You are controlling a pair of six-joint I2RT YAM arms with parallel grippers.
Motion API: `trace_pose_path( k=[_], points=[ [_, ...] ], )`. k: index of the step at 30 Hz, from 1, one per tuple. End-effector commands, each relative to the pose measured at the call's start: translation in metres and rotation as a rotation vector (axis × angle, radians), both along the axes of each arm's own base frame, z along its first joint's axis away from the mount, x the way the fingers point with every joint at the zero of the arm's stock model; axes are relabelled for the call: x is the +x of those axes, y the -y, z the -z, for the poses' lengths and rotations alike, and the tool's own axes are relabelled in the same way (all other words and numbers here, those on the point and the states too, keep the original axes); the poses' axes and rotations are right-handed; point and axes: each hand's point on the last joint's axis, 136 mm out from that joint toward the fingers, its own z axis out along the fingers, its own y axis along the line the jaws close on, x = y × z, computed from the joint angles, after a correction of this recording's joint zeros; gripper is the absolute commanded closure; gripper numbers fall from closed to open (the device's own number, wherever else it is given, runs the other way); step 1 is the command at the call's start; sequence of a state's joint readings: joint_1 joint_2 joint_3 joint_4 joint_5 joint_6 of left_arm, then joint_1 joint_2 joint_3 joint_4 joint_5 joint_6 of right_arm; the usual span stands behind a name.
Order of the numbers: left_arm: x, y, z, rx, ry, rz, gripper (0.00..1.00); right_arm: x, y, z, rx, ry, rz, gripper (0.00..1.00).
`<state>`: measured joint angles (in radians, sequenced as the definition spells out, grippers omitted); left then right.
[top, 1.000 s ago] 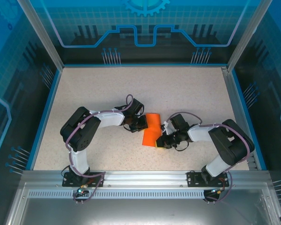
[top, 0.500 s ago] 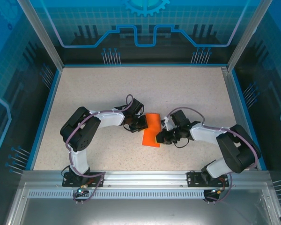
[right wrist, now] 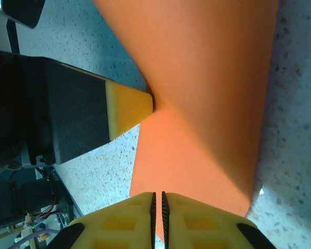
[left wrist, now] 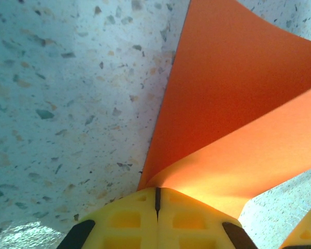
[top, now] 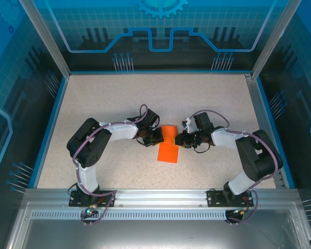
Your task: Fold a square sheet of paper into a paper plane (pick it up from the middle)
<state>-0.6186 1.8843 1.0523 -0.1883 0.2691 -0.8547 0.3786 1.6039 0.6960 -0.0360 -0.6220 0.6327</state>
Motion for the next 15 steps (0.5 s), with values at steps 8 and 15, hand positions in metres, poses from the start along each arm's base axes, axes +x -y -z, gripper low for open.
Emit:
trace_pose_path(
  k=[8,15],
  points=[
    [-0.024,-0.017,0.032,0.115,-0.097,0.025,1.00,0.001,0.013,0.049,-0.049,-0.090,0.023,0.87],
    [-0.025,-0.019,0.032,0.125,-0.096,0.029,1.00,0.015,0.006,0.009,0.012,-0.035,0.030,0.87]
  ],
)
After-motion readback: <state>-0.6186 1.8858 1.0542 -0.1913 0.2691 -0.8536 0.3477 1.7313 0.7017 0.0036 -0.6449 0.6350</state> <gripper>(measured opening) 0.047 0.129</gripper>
